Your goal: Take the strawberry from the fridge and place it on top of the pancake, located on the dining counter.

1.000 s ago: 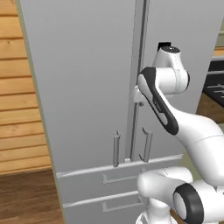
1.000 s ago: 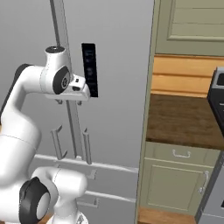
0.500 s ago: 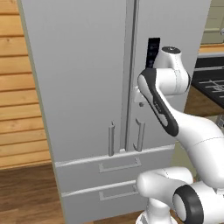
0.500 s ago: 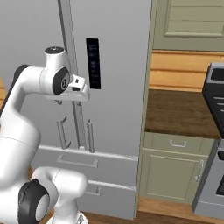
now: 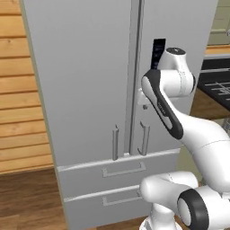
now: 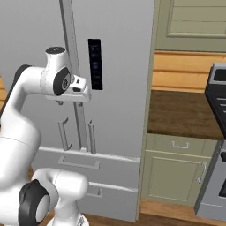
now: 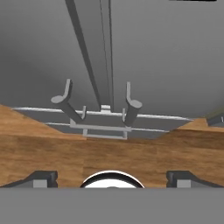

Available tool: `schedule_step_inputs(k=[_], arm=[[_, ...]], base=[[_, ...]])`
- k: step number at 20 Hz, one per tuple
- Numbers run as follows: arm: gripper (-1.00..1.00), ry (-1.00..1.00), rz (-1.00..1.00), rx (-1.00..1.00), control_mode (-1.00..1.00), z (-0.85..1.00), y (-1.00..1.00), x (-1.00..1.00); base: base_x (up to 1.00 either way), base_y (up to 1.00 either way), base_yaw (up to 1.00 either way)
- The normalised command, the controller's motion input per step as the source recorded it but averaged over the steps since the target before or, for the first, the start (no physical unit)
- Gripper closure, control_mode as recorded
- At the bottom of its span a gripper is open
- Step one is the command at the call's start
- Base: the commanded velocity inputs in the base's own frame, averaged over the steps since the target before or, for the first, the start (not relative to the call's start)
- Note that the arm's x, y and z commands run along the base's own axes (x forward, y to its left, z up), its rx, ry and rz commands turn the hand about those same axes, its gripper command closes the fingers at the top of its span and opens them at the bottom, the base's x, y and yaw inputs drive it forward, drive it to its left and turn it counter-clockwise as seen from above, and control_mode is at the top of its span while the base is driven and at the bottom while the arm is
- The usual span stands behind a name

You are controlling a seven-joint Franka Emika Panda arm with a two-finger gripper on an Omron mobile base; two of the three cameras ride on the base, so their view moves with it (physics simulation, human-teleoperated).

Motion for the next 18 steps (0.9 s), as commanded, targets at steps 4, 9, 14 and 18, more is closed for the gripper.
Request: schedule_step_inputs(k=[4,9,14,18], arm=[[-1.00,0.00,0.00,0.00,1.00,0.00,0.00,0.00],[-1.00,0.00,0.00,0.00,1.00,0.00,0.00,0.00],[-1.00,-0.01,0.00,0.00,-1.00,-0.20,-0.01,0.05],[-1.00,0.00,0.02,0.00,-1.00,-0.40,-0.30,0.54]], base=[[0.00,0.39,0.00],[-0.02,0.26,0.00],[-0.01,0.04,0.00],[0.00,0.00,0.00]])
